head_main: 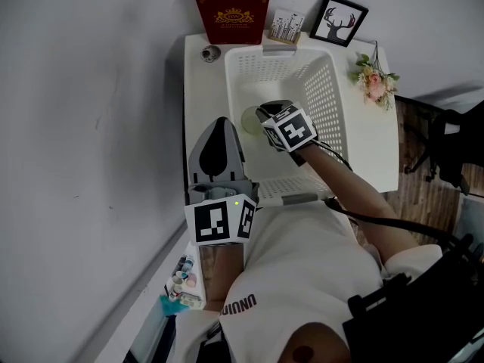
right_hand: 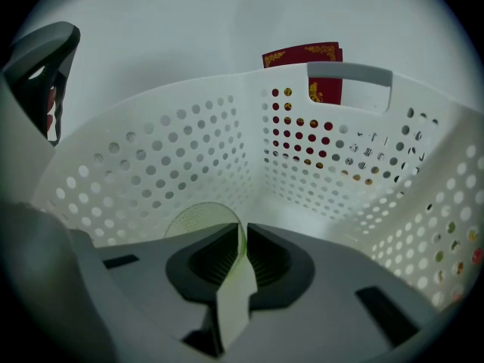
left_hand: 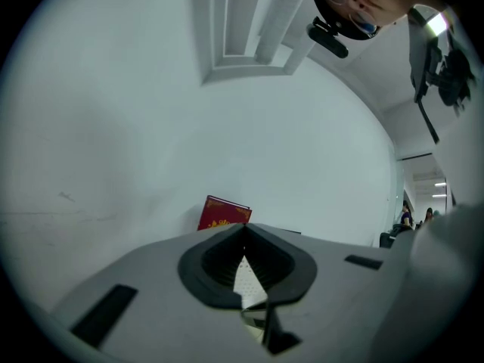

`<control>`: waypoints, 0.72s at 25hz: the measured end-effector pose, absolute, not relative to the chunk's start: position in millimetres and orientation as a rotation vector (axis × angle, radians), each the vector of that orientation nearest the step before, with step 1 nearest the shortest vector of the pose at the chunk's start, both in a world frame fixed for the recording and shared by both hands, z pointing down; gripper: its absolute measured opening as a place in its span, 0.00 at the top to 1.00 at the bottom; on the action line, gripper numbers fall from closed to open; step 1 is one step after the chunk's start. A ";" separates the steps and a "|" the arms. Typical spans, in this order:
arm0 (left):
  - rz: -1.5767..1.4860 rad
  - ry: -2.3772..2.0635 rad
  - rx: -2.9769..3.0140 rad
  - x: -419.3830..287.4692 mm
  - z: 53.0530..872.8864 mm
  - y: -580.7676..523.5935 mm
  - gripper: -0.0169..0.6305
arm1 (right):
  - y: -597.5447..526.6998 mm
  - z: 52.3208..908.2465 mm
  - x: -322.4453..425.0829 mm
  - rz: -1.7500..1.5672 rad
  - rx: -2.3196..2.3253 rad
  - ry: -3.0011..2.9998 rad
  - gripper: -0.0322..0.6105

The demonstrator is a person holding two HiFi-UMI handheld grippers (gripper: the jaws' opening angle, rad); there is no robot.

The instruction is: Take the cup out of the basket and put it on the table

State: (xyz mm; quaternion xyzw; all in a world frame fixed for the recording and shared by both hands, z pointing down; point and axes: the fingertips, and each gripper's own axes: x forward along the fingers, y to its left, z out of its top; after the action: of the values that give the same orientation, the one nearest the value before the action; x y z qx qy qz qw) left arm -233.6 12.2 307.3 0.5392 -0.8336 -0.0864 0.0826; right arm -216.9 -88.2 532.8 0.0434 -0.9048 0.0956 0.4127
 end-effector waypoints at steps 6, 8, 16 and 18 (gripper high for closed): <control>-0.257 -2.498 1.614 -233.8 304.9 13.5 0.95 | -86.1 531.5 -215.0 0.243 0.095 -2.278 0.87; -0.255 -2.498 1.613 -234.2 305.0 13.7 0.95 | -86.0 529.3 -215.7 0.249 0.096 -2.286 0.88; -0.249 -2.505 1.613 -234.7 305.4 14.3 0.95 | -88.2 508.8 -219.4 0.237 0.106 -2.343 0.88; -0.246 -2.505 1.614 -234.7 305.1 14.0 0.95 | -88.9 500.3 -220.1 0.247 0.112 -2.365 0.88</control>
State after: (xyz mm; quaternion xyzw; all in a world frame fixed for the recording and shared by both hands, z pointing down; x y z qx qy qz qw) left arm -234.7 14.0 305.1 0.5383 -0.8354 -0.0821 0.0756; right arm -220.1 -88.9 500.3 0.0436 -0.9224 0.0962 0.3716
